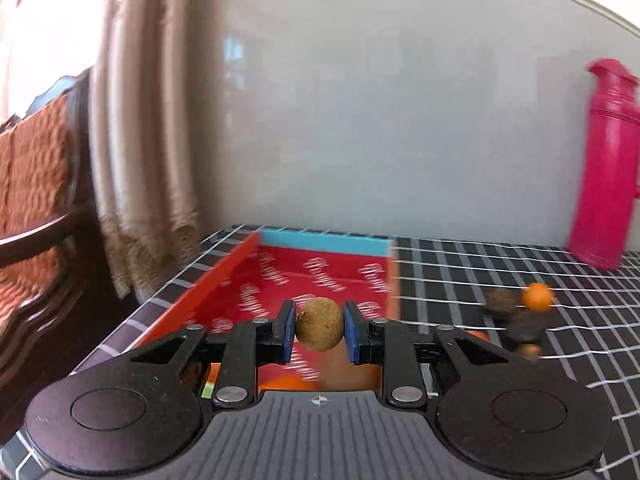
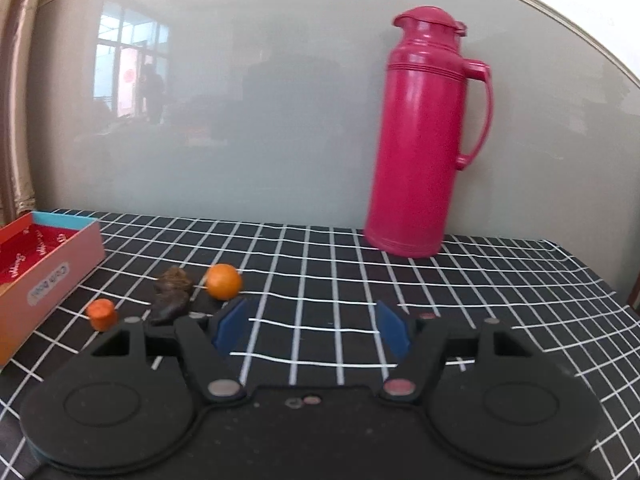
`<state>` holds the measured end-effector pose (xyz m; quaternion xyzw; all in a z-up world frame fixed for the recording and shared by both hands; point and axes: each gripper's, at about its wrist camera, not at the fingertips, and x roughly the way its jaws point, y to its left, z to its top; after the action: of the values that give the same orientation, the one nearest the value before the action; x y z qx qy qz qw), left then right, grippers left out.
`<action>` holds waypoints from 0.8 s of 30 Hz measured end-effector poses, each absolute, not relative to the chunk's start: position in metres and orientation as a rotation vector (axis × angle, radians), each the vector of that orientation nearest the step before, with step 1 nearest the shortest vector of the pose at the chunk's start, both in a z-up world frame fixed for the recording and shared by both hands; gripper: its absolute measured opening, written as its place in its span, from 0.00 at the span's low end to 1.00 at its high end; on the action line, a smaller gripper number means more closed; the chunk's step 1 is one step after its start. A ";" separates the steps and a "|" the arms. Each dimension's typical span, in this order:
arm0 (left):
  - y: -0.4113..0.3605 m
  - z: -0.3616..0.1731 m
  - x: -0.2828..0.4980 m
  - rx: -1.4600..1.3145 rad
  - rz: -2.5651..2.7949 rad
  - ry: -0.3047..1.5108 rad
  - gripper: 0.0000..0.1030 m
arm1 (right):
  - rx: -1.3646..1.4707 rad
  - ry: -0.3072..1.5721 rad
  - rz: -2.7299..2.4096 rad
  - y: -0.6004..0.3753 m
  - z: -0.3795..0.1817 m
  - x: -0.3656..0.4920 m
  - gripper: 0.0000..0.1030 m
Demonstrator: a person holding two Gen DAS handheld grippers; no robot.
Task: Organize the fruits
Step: 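Carry the potato with the left gripper into the red box and release, then move the right gripper to the orange carrot piece and grasp it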
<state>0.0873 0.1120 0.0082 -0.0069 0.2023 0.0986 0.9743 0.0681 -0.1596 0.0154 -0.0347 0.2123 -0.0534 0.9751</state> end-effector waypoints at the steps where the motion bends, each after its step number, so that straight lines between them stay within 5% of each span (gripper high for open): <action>1: 0.118 0.006 0.089 -0.018 0.214 0.416 0.24 | -0.072 0.427 -0.103 -0.157 0.015 0.068 0.68; 8: 0.139 -0.008 0.089 -0.035 0.268 0.446 0.25 | -0.064 0.426 -0.063 -0.138 0.014 0.077 0.68; 9: 0.140 -0.009 0.088 -0.035 0.270 0.444 0.36 | -0.064 0.423 -0.051 -0.133 0.014 0.078 0.68; 10: 0.141 -0.010 0.087 -0.039 0.273 0.438 0.58 | -0.068 0.422 -0.041 -0.129 0.013 0.078 0.68; 12: 0.142 -0.009 0.084 -0.035 0.277 0.420 0.72 | -0.082 0.421 -0.022 -0.119 0.012 0.079 0.68; 18: 0.147 -0.006 0.076 -0.029 0.276 0.400 0.73 | -0.102 0.418 0.004 -0.105 0.014 0.079 0.68; 22: 0.146 -0.001 0.066 -0.012 0.287 0.364 0.93 | -0.104 0.418 0.008 -0.102 0.015 0.080 0.68; 24: 0.144 0.001 0.061 -0.001 0.285 0.351 0.94 | -0.110 0.420 0.013 -0.100 0.014 0.080 0.69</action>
<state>0.0612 0.1441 0.0006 -0.0004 0.1742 0.1414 0.9745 0.0803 -0.0997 0.0139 -0.0545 0.2081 0.0065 0.9766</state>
